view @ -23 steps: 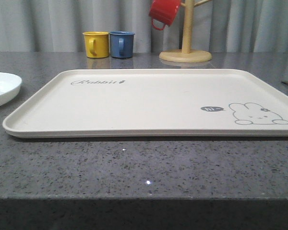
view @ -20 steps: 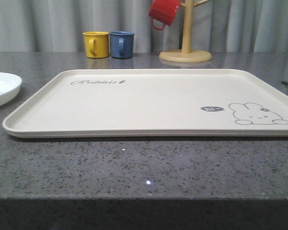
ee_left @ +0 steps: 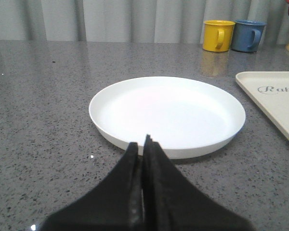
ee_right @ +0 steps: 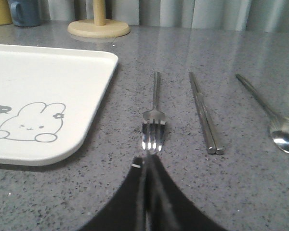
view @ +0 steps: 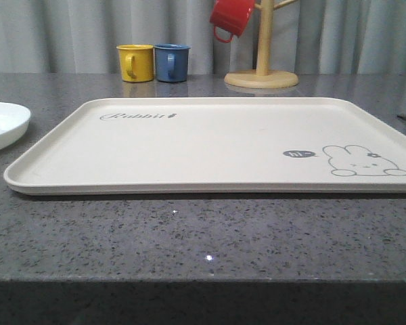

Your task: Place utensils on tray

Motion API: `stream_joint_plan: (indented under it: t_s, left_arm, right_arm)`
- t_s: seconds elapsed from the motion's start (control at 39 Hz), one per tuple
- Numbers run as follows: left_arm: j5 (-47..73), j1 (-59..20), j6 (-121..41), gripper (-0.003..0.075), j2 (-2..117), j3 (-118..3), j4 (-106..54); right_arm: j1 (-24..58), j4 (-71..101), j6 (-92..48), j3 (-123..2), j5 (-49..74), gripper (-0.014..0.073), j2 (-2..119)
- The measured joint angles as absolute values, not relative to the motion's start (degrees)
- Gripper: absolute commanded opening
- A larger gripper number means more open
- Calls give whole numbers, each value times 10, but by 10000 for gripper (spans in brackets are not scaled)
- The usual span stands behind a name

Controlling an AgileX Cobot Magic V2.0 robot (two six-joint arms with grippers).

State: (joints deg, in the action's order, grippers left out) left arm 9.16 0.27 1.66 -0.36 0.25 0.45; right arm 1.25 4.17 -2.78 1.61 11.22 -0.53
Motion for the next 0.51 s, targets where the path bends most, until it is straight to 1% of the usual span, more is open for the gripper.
stream_joint_plan:
  t_s: [0.38,0.51]
  left_arm:
    - [92,3,17,-18,-4,2,5]
    - [69,3,17,-18,-4,2,5]
  right_arm:
    - [12,42,-28,16,111,-113,-5]
    - [12,42,-28,16,95,-113,-5]
